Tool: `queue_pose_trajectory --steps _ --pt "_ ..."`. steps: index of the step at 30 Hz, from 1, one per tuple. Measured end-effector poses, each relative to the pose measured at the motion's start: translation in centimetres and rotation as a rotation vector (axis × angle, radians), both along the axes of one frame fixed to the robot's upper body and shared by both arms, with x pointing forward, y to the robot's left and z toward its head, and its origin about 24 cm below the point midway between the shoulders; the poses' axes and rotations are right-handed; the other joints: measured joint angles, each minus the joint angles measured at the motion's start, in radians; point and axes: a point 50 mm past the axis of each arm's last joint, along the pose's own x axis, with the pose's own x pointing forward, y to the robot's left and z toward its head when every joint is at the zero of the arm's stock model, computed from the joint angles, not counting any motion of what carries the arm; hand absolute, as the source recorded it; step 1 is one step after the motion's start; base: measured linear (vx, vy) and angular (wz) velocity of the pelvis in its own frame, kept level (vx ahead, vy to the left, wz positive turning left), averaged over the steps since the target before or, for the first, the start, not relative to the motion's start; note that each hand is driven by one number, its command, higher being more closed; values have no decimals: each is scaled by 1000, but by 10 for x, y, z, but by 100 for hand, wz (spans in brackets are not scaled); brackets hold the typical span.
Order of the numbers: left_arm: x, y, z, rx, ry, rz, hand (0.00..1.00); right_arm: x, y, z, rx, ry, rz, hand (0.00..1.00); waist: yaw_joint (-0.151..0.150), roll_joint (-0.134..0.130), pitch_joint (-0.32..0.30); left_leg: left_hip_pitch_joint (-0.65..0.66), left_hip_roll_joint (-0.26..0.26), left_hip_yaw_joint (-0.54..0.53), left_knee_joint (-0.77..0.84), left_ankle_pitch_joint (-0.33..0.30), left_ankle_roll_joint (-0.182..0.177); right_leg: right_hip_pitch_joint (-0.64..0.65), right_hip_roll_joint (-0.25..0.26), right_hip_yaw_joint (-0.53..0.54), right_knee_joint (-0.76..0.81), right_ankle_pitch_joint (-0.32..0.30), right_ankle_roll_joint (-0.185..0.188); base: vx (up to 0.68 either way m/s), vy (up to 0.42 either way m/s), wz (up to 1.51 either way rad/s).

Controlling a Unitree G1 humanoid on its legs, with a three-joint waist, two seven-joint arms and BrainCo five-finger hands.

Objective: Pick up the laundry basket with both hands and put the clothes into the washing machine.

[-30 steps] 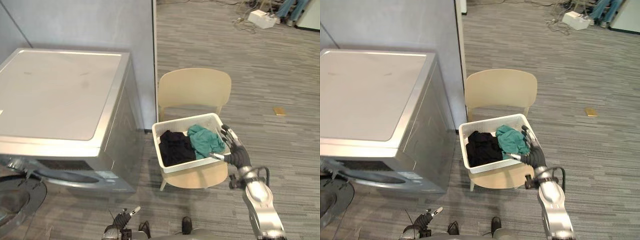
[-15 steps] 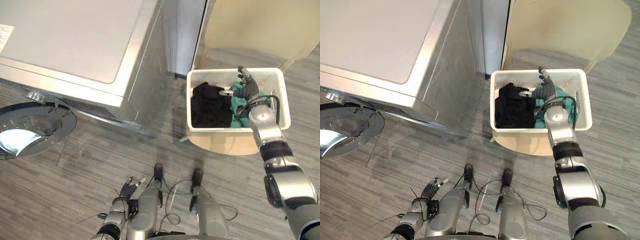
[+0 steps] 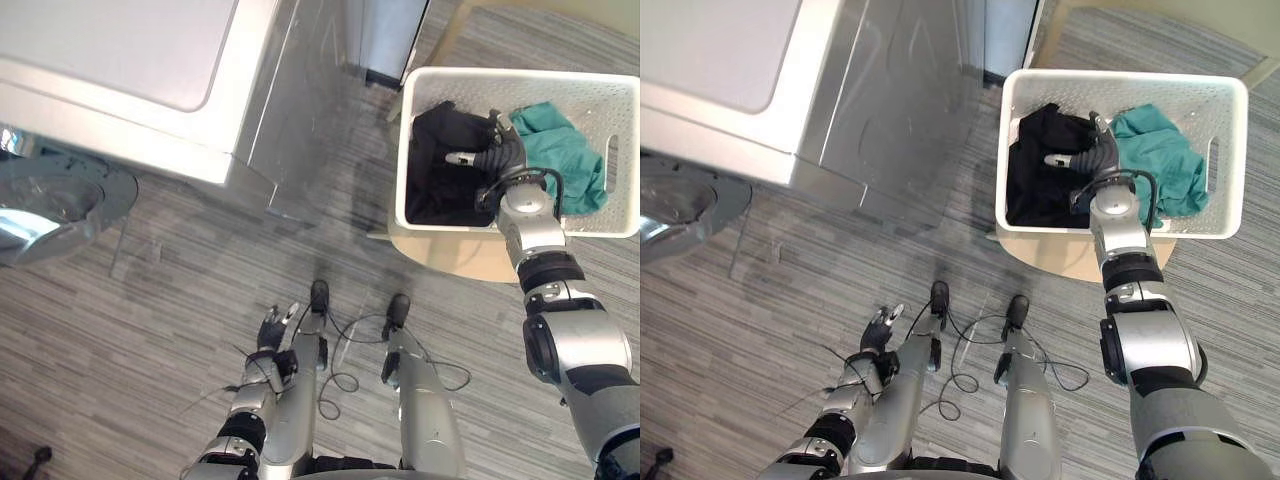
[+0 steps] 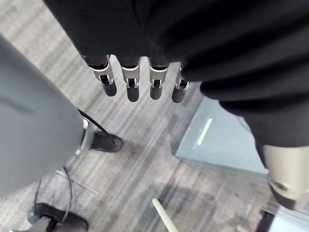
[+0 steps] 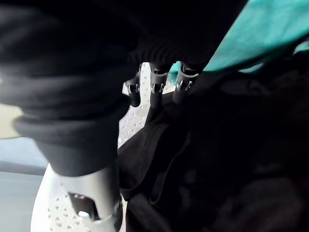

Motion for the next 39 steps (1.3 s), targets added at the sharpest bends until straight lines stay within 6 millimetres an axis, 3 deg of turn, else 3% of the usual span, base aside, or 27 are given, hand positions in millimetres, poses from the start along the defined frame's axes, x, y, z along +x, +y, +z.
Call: queue_pose_trajectory --steps 3,5,9,12,17,18,26,32,37,39 --pt "3 -2 6 -6 -30 5 0 2 3 18 -16 -43 1 0 26 0 0 -81 5 -5 31 0 0 -77 -3 -9 41 -17 -2 -94 -5 9" --pt "5 2 9 -4 -48 20 0 3 5 26 -17 -62 2 0 27 -1 0 -133 7 -22 47 1 -1 -118 -6 -37 65 -25 -7 -49 -22 26" --pt "10 13 18 -2 -94 67 0 -2 -15 53 -95 -129 -65 0 53 -1 1 -262 6 -56 111 0 -1 -230 -17 -78 146 -54 -14 -1 -10 24" --pt "4 30 8 14 -37 135 0 -6 -23 65 -210 -152 -100 0 51 -3 2 -318 -2 -80 144 0 -2 -279 -33 -109 204 -81 -20 42 12 25" --pt "0 38 3 -32 -15 193 0 -12 -38 74 -383 -134 -154 0 67 -16 8 -362 -7 -93 150 -1 -6 -326 -43 -123 247 -105 -27 40 10 12" --pt "0 38 4 -35 -18 195 0 -12 -39 73 -429 -119 -164 100 68 -16 8 -365 -4 -94 149 -1 -8 -327 -43 -130 247 -105 -28 45 8 9" --pt "-3 43 4 -80 -28 247 0 -13 -50 62 -523 -44 -204 100 69 -58 -6 -373 8 -78 170 4 -8 -323 -38 -137 241 -105 -28 86 14 1" --pt "-6 48 2 -107 -20 283 0 -10 -45 47 -488 20 -179 100 67 -65 -8 -353 39 -27 209 -13 7 -288 -25 -127 242 -105 -28 67 10 -7" --pt "-22 60 -12 -162 37 384 0 -11 -35 44 -376 -35 -150 100 43 -77 -10 -273 61 11 219 -28 8 -229 -12 -92 246 -105 -28 15 -22 -20" --pt "-37 67 -22 -177 84 428 0 -13 -33 53 -301 -86 -150 100 33 -87 -10 -198 74 35 217 -38 6 -171 -5 -71 245 -107 -28 1 -66 -25"
